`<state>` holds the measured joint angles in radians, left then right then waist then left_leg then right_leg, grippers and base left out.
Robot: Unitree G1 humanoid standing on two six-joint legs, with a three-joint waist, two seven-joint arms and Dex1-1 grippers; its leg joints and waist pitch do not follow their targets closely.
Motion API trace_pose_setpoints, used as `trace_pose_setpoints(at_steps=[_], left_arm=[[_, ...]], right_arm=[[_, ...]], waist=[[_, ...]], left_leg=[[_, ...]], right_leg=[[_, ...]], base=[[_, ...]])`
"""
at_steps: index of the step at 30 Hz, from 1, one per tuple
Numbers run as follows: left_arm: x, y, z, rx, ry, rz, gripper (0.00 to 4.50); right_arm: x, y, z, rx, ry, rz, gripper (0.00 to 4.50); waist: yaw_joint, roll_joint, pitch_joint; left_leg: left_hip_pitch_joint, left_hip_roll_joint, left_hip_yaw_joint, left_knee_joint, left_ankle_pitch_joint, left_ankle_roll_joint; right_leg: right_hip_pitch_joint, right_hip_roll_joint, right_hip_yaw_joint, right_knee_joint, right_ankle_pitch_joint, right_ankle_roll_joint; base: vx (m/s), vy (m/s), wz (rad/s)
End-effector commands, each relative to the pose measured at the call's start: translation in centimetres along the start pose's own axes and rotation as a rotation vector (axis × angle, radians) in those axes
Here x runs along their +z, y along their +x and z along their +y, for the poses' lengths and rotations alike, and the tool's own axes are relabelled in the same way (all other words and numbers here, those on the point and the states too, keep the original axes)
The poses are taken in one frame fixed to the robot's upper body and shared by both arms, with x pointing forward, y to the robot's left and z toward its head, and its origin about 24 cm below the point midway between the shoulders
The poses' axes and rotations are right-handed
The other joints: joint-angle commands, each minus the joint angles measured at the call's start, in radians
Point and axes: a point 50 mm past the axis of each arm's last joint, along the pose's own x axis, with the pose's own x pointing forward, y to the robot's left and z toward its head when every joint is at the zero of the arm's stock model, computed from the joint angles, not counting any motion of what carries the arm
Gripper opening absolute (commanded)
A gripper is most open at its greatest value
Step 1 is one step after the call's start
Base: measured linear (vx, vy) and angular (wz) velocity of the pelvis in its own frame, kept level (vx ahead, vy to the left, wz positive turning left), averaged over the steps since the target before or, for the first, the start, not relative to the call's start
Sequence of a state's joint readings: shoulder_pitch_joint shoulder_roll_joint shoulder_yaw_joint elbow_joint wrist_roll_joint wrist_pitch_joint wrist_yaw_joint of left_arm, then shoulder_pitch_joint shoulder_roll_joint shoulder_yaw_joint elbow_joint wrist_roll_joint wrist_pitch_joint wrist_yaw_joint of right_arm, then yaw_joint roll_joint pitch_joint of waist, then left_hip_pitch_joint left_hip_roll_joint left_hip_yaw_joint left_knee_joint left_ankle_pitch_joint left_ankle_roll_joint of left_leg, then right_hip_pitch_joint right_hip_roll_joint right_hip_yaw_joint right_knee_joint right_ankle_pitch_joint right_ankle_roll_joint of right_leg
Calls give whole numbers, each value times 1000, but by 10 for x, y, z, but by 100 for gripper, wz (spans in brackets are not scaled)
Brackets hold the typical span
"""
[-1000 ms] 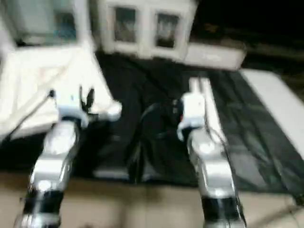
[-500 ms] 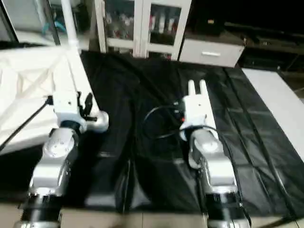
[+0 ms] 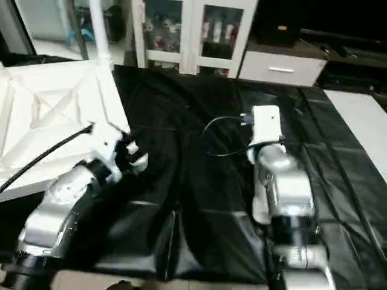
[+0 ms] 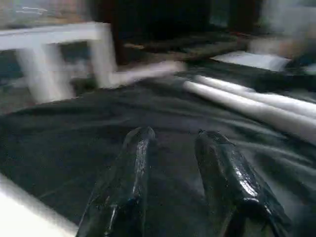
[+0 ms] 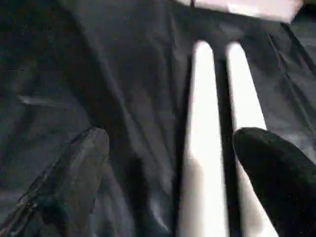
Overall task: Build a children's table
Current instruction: Pick table leg
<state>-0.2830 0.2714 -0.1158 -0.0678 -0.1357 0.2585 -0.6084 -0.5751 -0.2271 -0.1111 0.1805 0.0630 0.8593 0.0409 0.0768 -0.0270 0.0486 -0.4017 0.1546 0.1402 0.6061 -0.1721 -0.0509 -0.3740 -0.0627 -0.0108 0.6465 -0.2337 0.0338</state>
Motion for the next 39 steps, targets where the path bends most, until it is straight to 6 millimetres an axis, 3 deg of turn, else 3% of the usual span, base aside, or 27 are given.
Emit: trace_pose_setpoints(at_steps=[1,2,4,7,8,9,11,13,16,18,19,20,22,23,26,27,31,39], left_arm=[[9,2,-6,-123,16,1,171],[11,1,-8,-164,32,18,171],[12,-2,-11,-225,44,42,171],[14,-7,-17,-307,39,72,171],[15,-9,-20,-342,25,88,171],[15,-11,-22,-368,16,100,171],[17,-14,-28,-435,16,126,171],[19,-15,-28,-447,25,127,171],[22,-18,-26,-438,34,130,171],[23,-15,-26,-429,26,129,171],[23,-15,-26,-429,29,128,171],[23,-13,-27,-431,35,125,171],[25,-12,-29,-447,41,122,171],[26,-12,-29,-449,40,125,171],[28,-13,-29,-437,45,123,171],[28,-14,-29,-436,43,122,171],[28,-15,-30,-435,41,124,171],[26,-11,-32,-447,36,136,171]], right_arm=[[-1,1,-5,6,9,95,437],[-2,3,-6,4,13,122,437],[-4,5,-9,-12,30,153,437],[-10,8,-11,-26,46,198,437],[-14,10,-12,-21,58,225,437],[-17,11,-11,-7,73,246,437],[-29,12,-7,40,122,313,437],[-34,12,-6,56,146,338,437],[-45,13,1,114,202,391,437],[-46,13,2,119,195,394,437],[-46,13,2,122,197,394,422],[-46,13,3,129,205,395,413],[-45,13,2,137,207,385,401],[-47,13,2,146,205,395,385],[-53,13,3,155,181,426,359],[-54,13,3,155,177,431,359],[-56,13,3,146,186,439,316],[-59,12,0,142,214,447,247]], waist=[[-7,1,-43],[-9,-11,-42],[-8,-7,-41],[-10,-7,-47],[-12,-5,-50],[-12,-9,-51],[-14,-6,-50],[-13,-23,-53],[-11,-7,-55],[-12,-12,-55],[-12,-13,-56],[-11,-6,-56],[-6,-12,-57],[-6,-20,-57],[-1,-19,-55],[2,-25,-54],[4,-15,-53],[8,-16,-54]], left_leg=[[44,50,-12,-94,-402,-116],[44,51,-11,-93,-412,-116],[45,51,-10,-94,-414,-117],[36,53,-9,-97,-365,-120],[34,54,-4,-97,-333,-121],[36,54,-2,-96,-328,-118],[35,53,3,-93,-314,-112],[33,54,9,-90,-270,-92],[35,57,16,-88,-212,-100],[37,58,17,-88,-223,-105],[37,58,18,-87,-222,-106],[40,58,19,-87,-225,-110],[41,60,21,-87,-214,-108],[41,60,23,-87,-210,-104],[40,60,24,-86,-200,-101],[40,61,24,-87,-198,-98],[41,61,25,-87,-202,-105],[43,61,24,-88,-219,-118]], right_leg=[[14,-71,26,-101,-357,-134],[10,-73,27,-105,-390,-125],[3,-80,30,-114,-457,-108],[6,-72,25,-102,-365,-117],[6,-65,24,-95,-292,-128],[5,-64,24,-95,-280,-132],[4,-63,25,-92,-253,-148],[7,-64,26,-90,-215,-156],[8,-58,26,-81,-129,-166],[9,-56,25,-81,-123,-167],[10,-57,26,-81,-121,-168],[8,-56,27,-82,-116,-169],[10,-56,27,-80,-100,-172],[10,-56,27,-81,-100,-172],[11,-59,27,-81,-116,-170],[12,-61,27,-82,-125,-168],[8,-59,29,-83,-136,-162],[7,-58,29,-83,-141,-153]], base=[[-83,-28,-10],[-83,-28,-10],[-63,-29,-7],[-19,-9,-3],[0,0,0],[0,0,0],[0,0,0],[0,0,0],[0,0,0],[0,0,0],[0,0,0],[0,0,0],[0,0,0],[0,0,0],[0,0,0],[0,0,0],[0,0,0],[0,0,0]])
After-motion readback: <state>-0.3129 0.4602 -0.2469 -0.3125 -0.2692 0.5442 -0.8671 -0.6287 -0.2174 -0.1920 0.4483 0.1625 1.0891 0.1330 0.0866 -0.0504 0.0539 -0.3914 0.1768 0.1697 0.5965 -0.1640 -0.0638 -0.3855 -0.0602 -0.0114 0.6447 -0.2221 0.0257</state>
